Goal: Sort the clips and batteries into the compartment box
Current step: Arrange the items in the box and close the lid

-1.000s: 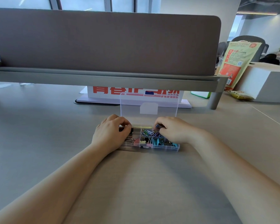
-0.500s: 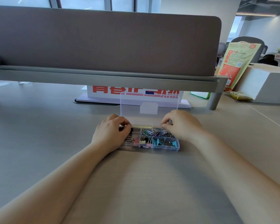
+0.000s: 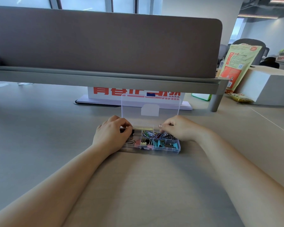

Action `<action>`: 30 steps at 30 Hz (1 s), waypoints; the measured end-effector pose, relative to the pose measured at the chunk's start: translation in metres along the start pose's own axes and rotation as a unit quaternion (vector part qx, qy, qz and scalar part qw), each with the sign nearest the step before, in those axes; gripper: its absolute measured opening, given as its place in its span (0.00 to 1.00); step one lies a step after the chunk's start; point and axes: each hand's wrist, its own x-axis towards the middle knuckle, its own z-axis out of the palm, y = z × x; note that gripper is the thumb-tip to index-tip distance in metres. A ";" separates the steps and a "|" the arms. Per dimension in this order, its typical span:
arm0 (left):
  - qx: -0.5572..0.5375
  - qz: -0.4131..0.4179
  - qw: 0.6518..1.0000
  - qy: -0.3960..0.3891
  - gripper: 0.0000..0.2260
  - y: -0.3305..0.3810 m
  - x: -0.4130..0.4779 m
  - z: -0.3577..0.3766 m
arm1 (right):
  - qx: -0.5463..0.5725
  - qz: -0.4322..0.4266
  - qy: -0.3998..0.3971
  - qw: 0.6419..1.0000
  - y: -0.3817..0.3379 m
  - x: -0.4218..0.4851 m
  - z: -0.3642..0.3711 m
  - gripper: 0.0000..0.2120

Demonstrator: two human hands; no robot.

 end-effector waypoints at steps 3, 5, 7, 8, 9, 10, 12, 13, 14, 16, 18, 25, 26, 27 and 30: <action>0.004 -0.002 1.000 0.004 0.08 0.001 0.000 0.000 | 0.004 0.001 -0.022 1.000 -0.001 -0.001 -0.002 0.11; 0.002 -0.002 1.000 0.004 0.08 0.001 -0.001 0.000 | 0.002 0.007 -0.029 1.000 -0.003 -0.002 -0.003 0.11; 0.002 -0.004 1.000 0.004 0.08 0.002 -0.001 0.001 | -0.011 0.016 -0.040 0.999 -0.005 -0.002 -0.004 0.12; 0.002 -0.005 1.000 0.004 0.07 0.002 -0.001 0.001 | -0.025 0.020 -0.047 0.998 -0.007 -0.001 -0.003 0.14; 0.003 -0.007 1.000 0.004 0.07 0.002 -0.001 0.002 | -0.043 0.025 -0.053 0.997 -0.009 0.000 -0.003 0.15; 0.004 -0.007 1.000 0.004 0.07 0.002 -0.001 0.002 | -0.063 0.032 -0.057 0.996 -0.010 0.001 -0.002 0.17; 0.004 -0.008 1.000 0.003 0.07 0.002 -0.001 0.002 | -0.099 0.043 -0.059 0.992 -0.011 0.002 0.001 0.20; 0.004 -0.008 1.000 0.002 0.07 0.002 -0.001 0.002 | -0.109 0.044 -0.059 0.991 -0.011 0.003 0.002 0.20; 0.005 -0.007 1.000 0.002 0.08 0.002 -0.001 0.002 | -0.114 0.043 -0.059 0.991 -0.011 0.003 0.002 0.20; 0.007 -0.007 1.000 0.000 0.08 0.002 -0.001 0.002 | -0.114 0.041 -0.059 0.991 -0.011 0.003 0.003 0.18; 0.009 -0.006 1.000 -0.001 0.08 0.002 -0.001 0.002 | -0.118 0.041 -0.060 0.990 -0.011 0.002 0.003 0.17; 0.009 -0.005 1.000 -0.002 0.08 0.002 -0.001 0.003 | -0.125 0.033 -0.049 0.990 -0.010 0.003 0.001 0.16; 0.007 -0.005 1.000 -0.001 0.08 0.002 -0.001 0.002 | -0.105 0.034 -0.044 0.993 -0.009 0.003 0.001 0.17; 0.006 -0.005 1.000 -0.001 0.08 0.002 -0.001 0.002 | -0.086 0.033 -0.041 0.995 -0.007 0.003 0.000 0.17; 0.003 -0.006 1.000 -0.002 0.08 0.002 0.000 0.002 | -0.016 0.027 -0.048 0.998 -0.003 -0.004 -0.005 0.13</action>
